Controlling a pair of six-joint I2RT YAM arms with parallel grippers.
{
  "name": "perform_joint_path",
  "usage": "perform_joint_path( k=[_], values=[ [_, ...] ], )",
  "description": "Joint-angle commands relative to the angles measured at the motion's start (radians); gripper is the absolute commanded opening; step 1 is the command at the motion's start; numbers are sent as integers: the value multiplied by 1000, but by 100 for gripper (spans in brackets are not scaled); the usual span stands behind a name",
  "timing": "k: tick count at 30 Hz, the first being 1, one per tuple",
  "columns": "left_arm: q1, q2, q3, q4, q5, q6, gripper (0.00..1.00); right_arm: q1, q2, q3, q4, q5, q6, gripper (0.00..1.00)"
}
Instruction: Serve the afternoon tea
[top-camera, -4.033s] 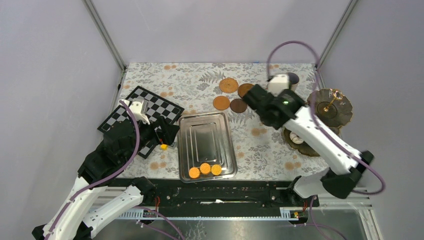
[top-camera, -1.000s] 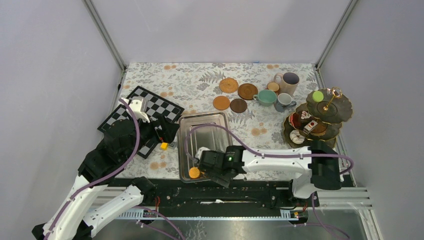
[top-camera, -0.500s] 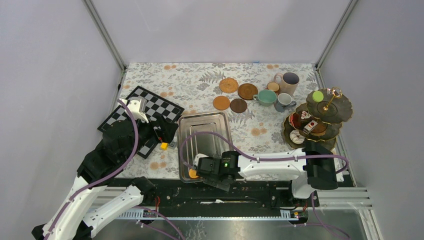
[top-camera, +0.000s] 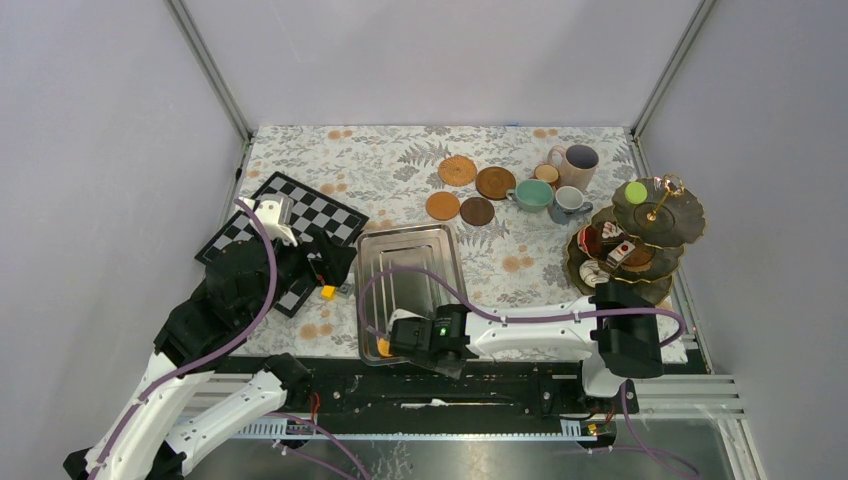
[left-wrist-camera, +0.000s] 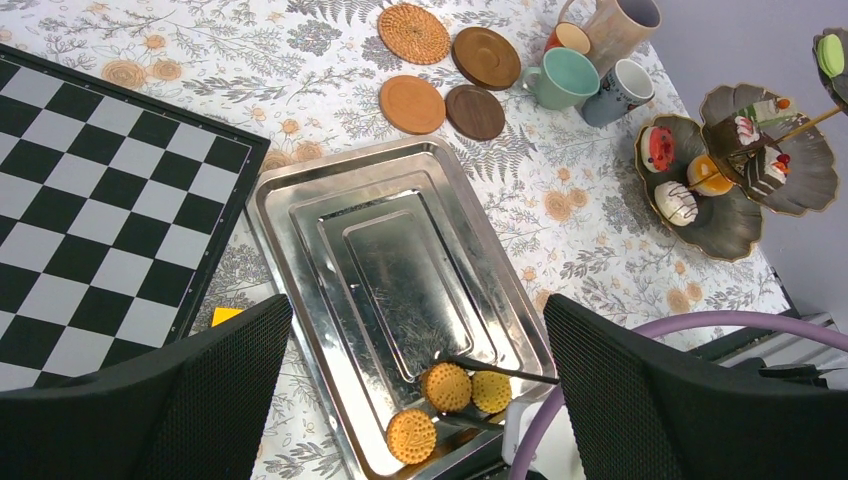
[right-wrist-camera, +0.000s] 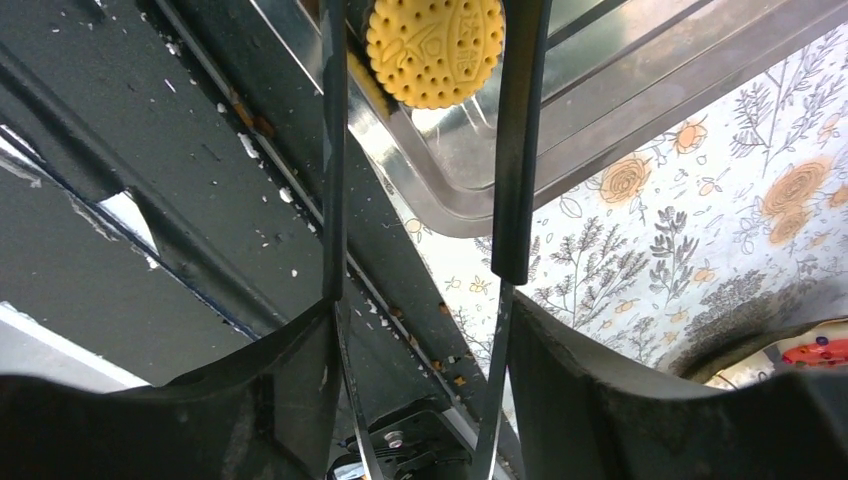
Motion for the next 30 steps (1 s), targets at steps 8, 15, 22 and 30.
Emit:
perform_joint_path(
  k=[8, 15, 22, 30],
  values=[
    [-4, -11, 22, 4, -13, 4, 99, 5, -50, 72, -26, 234, 97, 43],
    [-5, -1, 19, 18, -3, 5, 99, -150, -123, 182, -154, 530, 395, 38],
    [-5, -1, 16, 24, -2, 12, 99, -423, -239, 299, -457, 656, 679, 42],
    [-5, -10, 12, 28, 6, 16, 99, -589, -372, 293, -579, 714, 742, 43]
  ],
)
